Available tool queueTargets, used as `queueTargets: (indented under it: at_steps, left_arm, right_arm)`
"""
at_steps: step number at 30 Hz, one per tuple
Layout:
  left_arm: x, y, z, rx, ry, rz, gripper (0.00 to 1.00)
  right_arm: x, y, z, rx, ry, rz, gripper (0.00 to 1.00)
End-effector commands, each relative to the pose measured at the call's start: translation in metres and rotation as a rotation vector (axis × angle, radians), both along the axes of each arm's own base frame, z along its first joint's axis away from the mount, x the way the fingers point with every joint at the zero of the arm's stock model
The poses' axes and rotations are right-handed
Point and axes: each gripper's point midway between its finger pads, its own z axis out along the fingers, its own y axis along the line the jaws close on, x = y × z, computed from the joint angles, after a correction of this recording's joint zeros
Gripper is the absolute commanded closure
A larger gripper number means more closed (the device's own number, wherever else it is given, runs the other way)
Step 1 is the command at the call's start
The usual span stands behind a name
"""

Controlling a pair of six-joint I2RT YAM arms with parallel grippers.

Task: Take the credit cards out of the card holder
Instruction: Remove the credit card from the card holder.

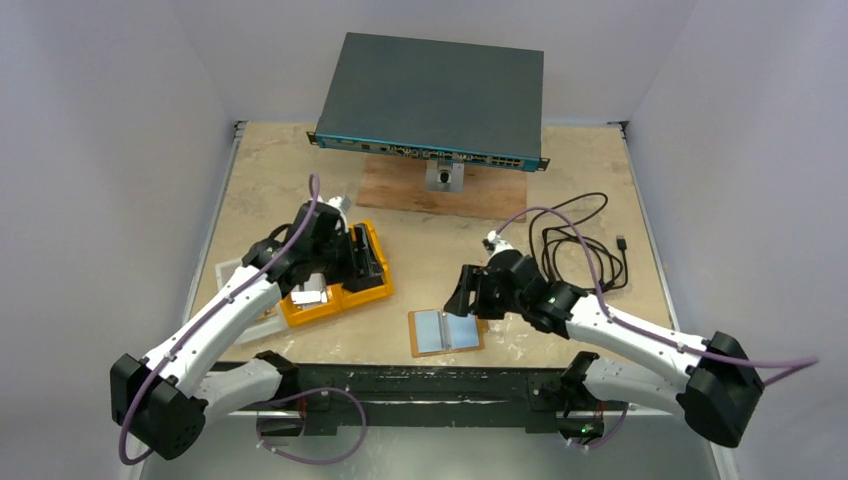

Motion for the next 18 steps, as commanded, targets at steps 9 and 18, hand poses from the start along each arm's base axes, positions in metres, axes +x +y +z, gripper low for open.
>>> queueTargets:
  at_steps: [9, 18]
  left_arm:
    - [-0.051, -0.025, -0.032, -0.067, 0.081, -0.118, 0.39]
    - [-0.06, -0.023, -0.041, -0.083, 0.093, -0.12, 0.39]
  right_arm:
    - [-0.011, 0.039, -0.026, -0.298, -0.034, -0.014, 0.48]
    - [-0.018, 0.052, -0.058, -0.419, 0.0, 0.008, 0.5]
